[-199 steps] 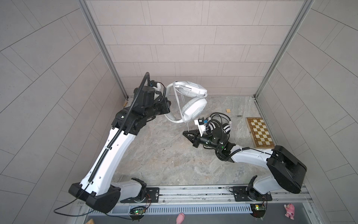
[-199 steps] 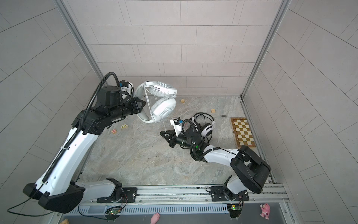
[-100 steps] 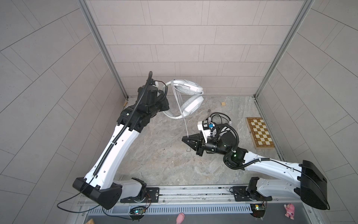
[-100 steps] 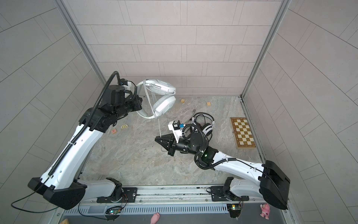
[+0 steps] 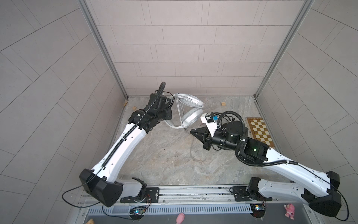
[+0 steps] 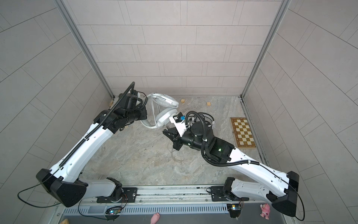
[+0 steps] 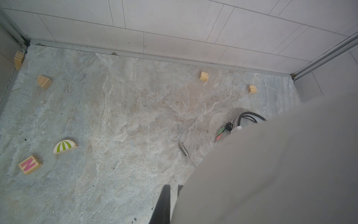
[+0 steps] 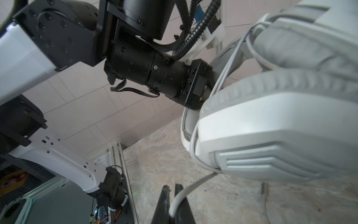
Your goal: Wrap the headphones
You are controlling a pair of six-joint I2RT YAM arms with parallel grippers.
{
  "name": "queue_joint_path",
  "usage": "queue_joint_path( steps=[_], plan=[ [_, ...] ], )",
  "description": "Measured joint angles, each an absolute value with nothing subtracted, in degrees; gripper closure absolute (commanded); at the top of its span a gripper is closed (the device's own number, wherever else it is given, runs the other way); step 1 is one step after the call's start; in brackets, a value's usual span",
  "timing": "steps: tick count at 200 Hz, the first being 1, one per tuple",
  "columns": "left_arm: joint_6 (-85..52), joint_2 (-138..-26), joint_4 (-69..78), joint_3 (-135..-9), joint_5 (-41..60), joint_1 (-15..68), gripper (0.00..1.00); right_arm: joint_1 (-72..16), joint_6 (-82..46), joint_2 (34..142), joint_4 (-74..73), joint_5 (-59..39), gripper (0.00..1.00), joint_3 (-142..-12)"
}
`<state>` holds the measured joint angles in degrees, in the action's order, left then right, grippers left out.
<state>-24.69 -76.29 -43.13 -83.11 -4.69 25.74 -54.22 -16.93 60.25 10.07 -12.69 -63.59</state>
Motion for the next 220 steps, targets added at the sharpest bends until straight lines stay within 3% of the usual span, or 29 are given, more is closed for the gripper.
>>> queue_joint_path(
  steps=[46, 123, 154, 183, 220],
  plan=[
    [-22.4, -75.8, -43.9, -79.4, -10.1, 26.8, 1.00, -54.2, -10.2, 63.5, 26.9, -9.5, 0.90, -75.1],
    [-17.2, -77.0, -49.8, -78.6, -18.0, 30.0, 1.00, -54.2, -4.3, 64.2, 29.8, -6.1, 0.93, -86.1],
    [-16.4, -76.9, -50.3, -78.6, -19.0, 30.5, 1.00, -52.9, -3.9, 62.6, 26.2, -2.8, 0.90, -76.1],
    [-16.2, -75.9, -50.3, -78.6, -19.9, 30.5, 1.00, -45.7, -6.5, 60.8, 23.9, -3.3, 0.86, -62.2],
    [-16.0, -73.8, -50.0, -78.6, -20.4, 30.5, 1.00, -36.1, -11.5, 60.5, 22.9, -6.3, 0.70, -50.2]
  ],
)
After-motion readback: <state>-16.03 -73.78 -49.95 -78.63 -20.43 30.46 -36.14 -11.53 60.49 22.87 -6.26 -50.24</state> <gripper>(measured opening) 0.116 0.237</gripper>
